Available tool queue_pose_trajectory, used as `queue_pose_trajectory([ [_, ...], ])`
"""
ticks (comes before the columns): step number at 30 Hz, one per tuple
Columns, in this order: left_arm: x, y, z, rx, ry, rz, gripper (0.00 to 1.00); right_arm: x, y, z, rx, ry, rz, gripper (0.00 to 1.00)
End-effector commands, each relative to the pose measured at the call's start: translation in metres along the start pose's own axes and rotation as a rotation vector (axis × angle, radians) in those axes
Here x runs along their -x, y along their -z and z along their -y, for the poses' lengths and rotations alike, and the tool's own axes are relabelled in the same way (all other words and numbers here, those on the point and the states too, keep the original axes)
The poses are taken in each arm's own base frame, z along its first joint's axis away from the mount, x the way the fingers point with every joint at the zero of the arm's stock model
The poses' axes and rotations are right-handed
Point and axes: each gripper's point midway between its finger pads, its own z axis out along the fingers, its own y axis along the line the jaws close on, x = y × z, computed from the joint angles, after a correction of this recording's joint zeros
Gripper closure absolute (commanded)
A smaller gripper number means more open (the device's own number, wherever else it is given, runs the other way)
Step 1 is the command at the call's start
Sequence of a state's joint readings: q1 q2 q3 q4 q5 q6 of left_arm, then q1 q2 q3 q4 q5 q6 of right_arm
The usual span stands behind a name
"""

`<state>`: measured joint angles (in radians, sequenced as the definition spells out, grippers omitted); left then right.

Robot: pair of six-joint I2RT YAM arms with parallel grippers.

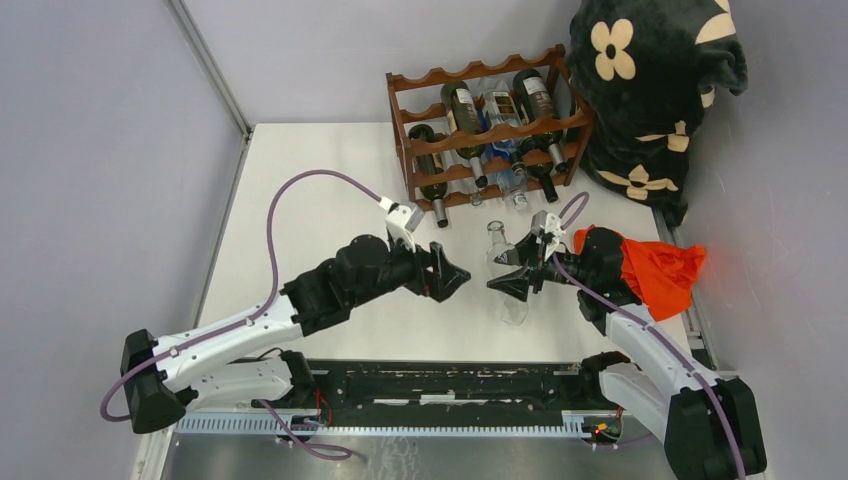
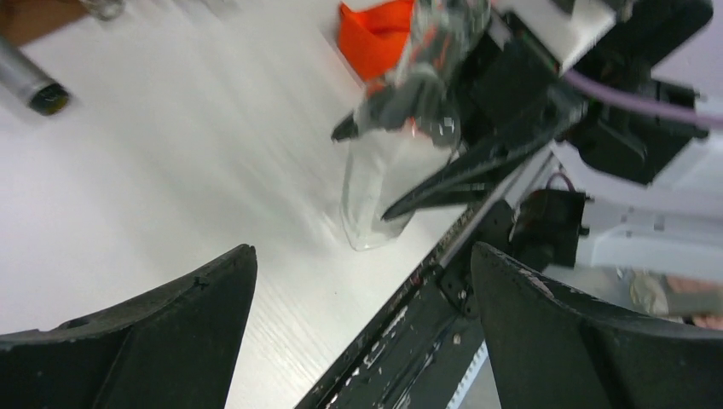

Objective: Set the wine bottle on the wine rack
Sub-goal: Pick up the wine bottle from the center of the board.

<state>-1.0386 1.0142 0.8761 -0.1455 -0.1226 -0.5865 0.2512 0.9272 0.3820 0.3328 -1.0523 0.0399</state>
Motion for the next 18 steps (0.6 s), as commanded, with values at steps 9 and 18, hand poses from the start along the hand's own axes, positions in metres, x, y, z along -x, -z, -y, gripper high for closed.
queue_pose_trajectory([
  [9, -0.025, -0.009, 0.042, -0.367, -0.113, 0.117, 0.00, 0.069, 0.003, -0.020, 0.137, -0.192, 0.117, 1.00],
  [18, 0.033, 0.024, 0.030, -0.274, -0.068, 0.395, 0.00, 0.100, 0.008, -0.028, 0.127, -0.369, 0.244, 1.00],
])
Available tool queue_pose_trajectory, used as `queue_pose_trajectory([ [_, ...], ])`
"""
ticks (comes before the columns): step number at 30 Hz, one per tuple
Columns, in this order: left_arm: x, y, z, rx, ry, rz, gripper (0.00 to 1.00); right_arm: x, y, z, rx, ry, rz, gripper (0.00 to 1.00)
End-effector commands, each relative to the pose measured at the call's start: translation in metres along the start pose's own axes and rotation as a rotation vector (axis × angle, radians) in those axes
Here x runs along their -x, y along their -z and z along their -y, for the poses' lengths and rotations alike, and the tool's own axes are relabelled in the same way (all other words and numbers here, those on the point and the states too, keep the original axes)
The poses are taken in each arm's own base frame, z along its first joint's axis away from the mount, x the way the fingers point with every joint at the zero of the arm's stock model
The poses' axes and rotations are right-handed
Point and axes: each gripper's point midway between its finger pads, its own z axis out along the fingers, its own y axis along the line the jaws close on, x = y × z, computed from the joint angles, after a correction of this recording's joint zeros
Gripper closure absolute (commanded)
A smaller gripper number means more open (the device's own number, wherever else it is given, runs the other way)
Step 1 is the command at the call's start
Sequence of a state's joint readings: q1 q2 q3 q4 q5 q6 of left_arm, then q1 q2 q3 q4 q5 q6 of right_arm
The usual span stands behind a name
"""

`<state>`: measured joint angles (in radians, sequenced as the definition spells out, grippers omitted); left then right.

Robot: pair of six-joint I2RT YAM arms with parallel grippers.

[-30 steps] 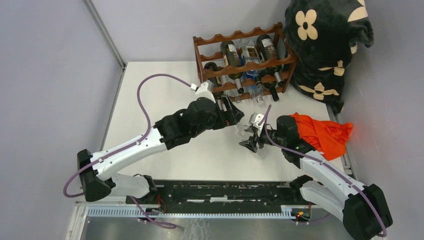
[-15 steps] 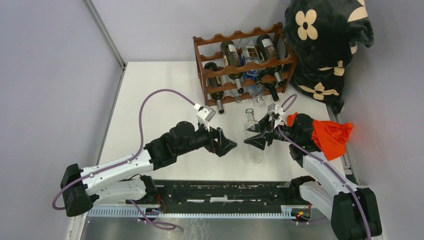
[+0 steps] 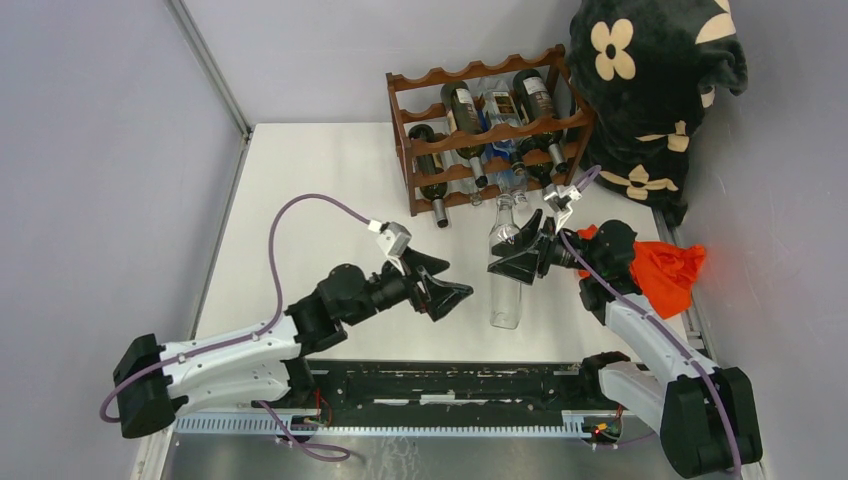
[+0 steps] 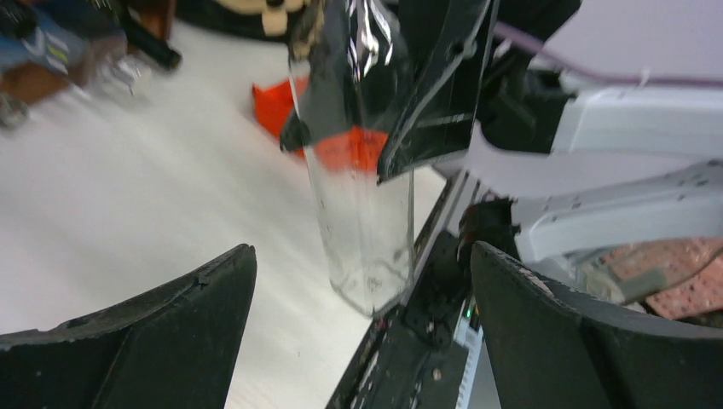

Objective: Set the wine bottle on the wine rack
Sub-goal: Pick up the wine bottle from the center of the board.

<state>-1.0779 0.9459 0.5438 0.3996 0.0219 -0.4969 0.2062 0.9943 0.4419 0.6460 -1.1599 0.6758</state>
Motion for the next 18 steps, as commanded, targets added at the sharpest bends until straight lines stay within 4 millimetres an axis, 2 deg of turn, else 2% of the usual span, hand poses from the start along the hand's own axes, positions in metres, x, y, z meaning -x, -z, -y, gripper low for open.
queue_pose_trajectory([
  [1, 0.067, 0.012, 0.002, 0.062, -0.008, 0.250, 0.00, 0.035, 0.001, -0.025, 0.046, -0.015, 0.129, 1.00],
  [4, 0.060, 0.011, 0.008, 0.031, 0.007, 0.214, 0.00, 0.037, 0.002, -0.023, 0.035, -0.035, 0.138, 1.00],
  [10, 0.017, -0.001, 0.035, -0.172, 0.080, 0.073, 0.00, 0.042, 0.004, -0.029, 0.048, -0.048, 0.180, 1.00],
  [13, 0.004, -0.005, 0.038, -0.215, 0.145, 0.055, 0.00, 0.042, 0.006, -0.029, 0.042, -0.041, 0.193, 1.00],
  [18, -0.006, -0.008, 0.037, -0.248, 0.227, 0.078, 0.00, 0.050, 0.010, -0.034, 0.049, -0.007, 0.224, 1.00],
])
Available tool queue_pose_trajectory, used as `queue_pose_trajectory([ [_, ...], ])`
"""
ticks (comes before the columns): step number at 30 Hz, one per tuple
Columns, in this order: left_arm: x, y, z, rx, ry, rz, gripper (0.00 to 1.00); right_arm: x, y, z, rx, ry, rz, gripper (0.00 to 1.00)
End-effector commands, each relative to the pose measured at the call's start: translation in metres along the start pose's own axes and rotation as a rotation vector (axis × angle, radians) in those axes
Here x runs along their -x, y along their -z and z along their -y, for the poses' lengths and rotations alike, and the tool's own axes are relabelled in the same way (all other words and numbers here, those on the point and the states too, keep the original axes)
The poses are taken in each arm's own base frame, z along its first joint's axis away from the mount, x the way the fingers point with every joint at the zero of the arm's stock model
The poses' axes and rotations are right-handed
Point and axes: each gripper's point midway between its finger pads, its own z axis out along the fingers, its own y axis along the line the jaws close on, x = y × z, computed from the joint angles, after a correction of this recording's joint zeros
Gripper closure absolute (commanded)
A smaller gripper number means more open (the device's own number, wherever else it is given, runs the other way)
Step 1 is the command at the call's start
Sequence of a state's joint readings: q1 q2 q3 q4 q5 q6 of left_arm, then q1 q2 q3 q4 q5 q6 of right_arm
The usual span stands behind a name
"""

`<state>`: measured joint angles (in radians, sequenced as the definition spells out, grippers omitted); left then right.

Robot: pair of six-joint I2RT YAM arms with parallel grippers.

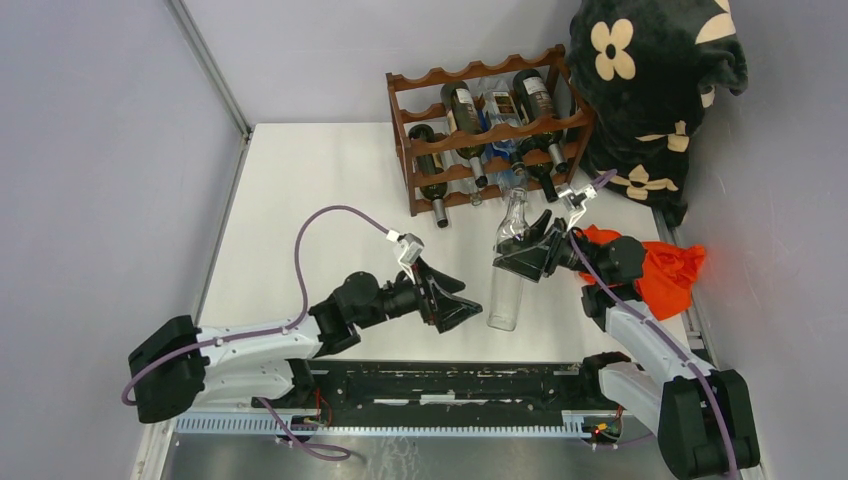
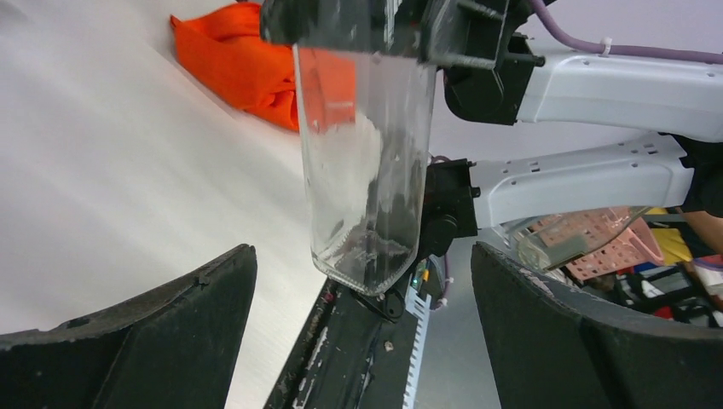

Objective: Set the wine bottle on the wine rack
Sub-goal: Pick up the wine bottle from the center of the board.

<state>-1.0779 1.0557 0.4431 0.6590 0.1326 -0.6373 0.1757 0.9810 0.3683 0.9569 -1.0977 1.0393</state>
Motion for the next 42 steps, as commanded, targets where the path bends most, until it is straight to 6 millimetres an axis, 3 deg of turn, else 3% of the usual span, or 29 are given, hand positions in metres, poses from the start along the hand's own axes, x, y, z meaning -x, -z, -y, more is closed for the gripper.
queue_pose_trajectory([
  [1, 0.016, -0.006, 0.027, -0.133, 0.090, 0.083, 0.00, 0.028, 0.000, -0.026, 0.061, 0.128, 0.089, 1.00],
  [15, 0.023, -0.059, 0.054, -0.304, 0.141, 0.062, 0.00, 0.058, -0.003, -0.058, 0.173, 0.130, 0.150, 1.00],
  [22, 0.028, -0.072, 0.072, -0.411, 0.196, 0.061, 0.02, 0.077, -0.005, -0.076, 0.239, 0.140, 0.194, 1.00],
  [26, 0.030, -0.074, 0.077, -0.436, 0.203, 0.058, 0.25, 0.076, -0.004, -0.075, 0.238, 0.137, 0.201, 1.00],
  [29, 0.028, -0.077, 0.074, -0.422, 0.187, 0.042, 0.89, 0.072, -0.004, -0.072, 0.228, 0.147, 0.189, 1.00],
  [30, 0.027, -0.077, 0.073, -0.408, 0.169, 0.033, 0.97, 0.070, -0.004, -0.072, 0.224, 0.167, 0.176, 0.99],
  [32, 0.019, -0.078, 0.064, -0.343, 0.096, -0.020, 0.98, 0.063, -0.007, -0.065, 0.203, 0.226, 0.101, 0.84],
  [35, 0.009, -0.072, 0.039, -0.185, -0.081, -0.122, 0.98, 0.050, -0.010, -0.032, 0.116, 0.354, -0.062, 0.27],
  [37, 0.010, -0.059, 0.027, -0.108, -0.200, -0.176, 0.98, 0.040, -0.006, -0.003, 0.031, 0.469, -0.176, 0.02],
  [39, 0.010, -0.044, 0.017, -0.055, -0.326, -0.240, 0.98, 0.029, 0.003, 0.011, -0.018, 0.572, -0.272, 0.02],
  [42, 0.011, -0.023, 0.002, 0.026, -0.432, -0.342, 0.98, 0.022, 0.018, 0.014, -0.025, 0.655, -0.325, 0.02],
])
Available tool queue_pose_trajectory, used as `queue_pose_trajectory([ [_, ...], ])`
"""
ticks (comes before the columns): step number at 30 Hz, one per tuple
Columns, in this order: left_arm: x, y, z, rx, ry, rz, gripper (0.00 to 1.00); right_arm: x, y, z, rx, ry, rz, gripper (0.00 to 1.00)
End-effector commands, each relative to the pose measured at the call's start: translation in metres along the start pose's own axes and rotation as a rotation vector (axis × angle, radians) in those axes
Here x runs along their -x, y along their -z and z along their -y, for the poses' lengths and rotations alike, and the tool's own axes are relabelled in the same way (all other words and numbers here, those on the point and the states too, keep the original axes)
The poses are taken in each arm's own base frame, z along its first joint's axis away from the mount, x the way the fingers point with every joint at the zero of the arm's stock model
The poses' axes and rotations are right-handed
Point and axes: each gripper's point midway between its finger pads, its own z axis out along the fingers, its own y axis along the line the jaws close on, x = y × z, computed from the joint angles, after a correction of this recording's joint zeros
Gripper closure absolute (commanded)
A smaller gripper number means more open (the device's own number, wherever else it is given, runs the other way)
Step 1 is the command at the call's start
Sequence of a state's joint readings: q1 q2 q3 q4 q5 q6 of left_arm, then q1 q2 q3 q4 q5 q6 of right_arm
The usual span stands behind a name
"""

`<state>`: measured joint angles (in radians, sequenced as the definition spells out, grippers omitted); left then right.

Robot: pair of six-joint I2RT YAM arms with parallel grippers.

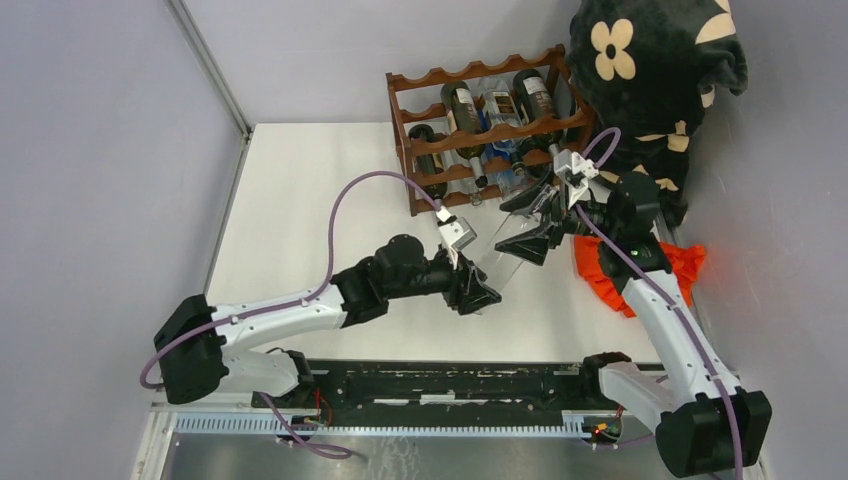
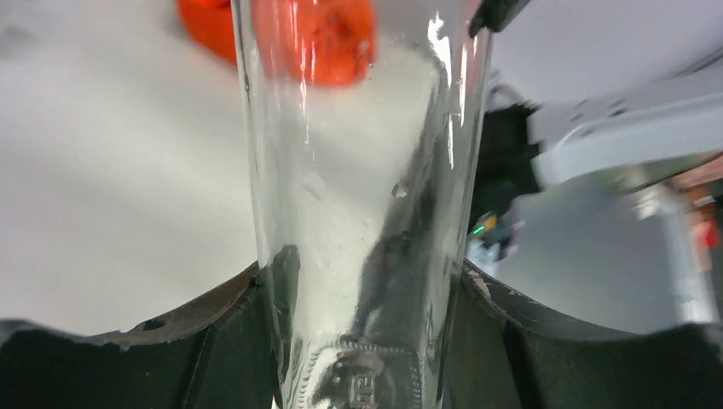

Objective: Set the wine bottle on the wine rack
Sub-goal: Pick up the wine bottle from the center of the board.

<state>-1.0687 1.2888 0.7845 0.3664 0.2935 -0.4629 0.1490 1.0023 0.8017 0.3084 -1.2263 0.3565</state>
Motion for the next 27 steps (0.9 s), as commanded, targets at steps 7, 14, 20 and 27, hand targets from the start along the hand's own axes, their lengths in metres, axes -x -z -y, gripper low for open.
queue_pose_trajectory([
  [7, 0.000, 0.070, -0.028, 0.231, -0.360, -0.294, 0.98, -0.089, 0.057, 0.013, -0.092, 0.333, -0.360, 0.02],
  [14, 0.020, 0.094, -0.032, 0.234, -0.305, -0.189, 0.98, -0.112, 0.077, 0.015, -0.095, 0.347, -0.468, 0.02],
  [20, 0.011, 0.114, -0.038, 0.240, -0.355, -0.243, 0.98, -0.127, 0.089, 0.021, -0.100, 0.360, -0.520, 0.02],
  [27, -0.003, 0.125, -0.045, 0.249, -0.421, -0.283, 0.98, -0.144, 0.085, 0.010, -0.029, 0.344, -0.496, 0.02],
])
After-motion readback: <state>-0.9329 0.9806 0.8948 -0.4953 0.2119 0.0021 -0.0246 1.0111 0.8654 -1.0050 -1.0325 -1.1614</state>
